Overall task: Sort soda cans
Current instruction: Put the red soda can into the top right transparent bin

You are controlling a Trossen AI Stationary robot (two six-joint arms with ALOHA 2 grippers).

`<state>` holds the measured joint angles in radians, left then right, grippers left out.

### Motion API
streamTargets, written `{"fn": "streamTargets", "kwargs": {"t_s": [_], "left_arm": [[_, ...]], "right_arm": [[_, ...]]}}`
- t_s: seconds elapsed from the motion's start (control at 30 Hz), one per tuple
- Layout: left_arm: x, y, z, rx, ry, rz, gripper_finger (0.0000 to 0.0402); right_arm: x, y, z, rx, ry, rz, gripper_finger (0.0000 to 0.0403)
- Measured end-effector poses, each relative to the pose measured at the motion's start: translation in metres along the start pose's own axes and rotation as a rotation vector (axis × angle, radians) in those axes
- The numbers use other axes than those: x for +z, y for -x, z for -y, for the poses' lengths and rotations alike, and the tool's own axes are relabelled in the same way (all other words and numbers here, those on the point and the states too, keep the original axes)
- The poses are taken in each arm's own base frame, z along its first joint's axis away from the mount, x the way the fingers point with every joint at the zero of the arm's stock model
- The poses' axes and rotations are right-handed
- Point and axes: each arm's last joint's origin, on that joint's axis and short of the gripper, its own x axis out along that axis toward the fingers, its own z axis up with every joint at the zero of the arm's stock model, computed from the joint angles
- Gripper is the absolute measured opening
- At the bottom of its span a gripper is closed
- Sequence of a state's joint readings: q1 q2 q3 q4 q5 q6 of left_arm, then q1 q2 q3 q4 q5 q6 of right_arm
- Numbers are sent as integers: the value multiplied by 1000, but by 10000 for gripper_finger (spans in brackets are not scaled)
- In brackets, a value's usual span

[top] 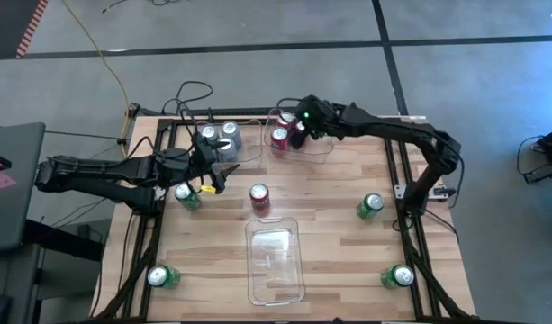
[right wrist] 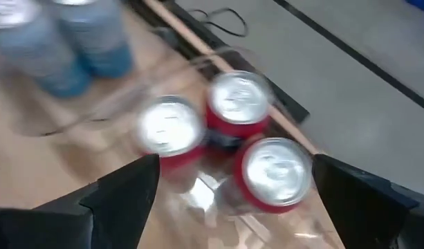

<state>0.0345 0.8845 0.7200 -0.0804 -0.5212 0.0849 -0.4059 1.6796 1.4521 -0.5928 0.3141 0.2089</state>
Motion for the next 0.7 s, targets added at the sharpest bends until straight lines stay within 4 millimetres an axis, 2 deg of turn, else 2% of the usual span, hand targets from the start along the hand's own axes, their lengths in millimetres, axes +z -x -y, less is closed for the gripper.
{"fn": "streamTargets", "kwargs": {"t_s": [0.2,0.37,0.5,0.7], "left_arm": [[-4,0,0,-4,5,-40,345],[-13,1,2,-55,-22,-119,345],[-16,1,3,-75,-35,-145,345],[-24,-1,10,-252,-42,-216,345]], "right_arm": [[-9,36,-37,99,88,22,395],[-22,46,-78,260,200,25,395],[-32,42,-112,366,273,45,395],[-43,23,-143,464,322,58,395]]}}
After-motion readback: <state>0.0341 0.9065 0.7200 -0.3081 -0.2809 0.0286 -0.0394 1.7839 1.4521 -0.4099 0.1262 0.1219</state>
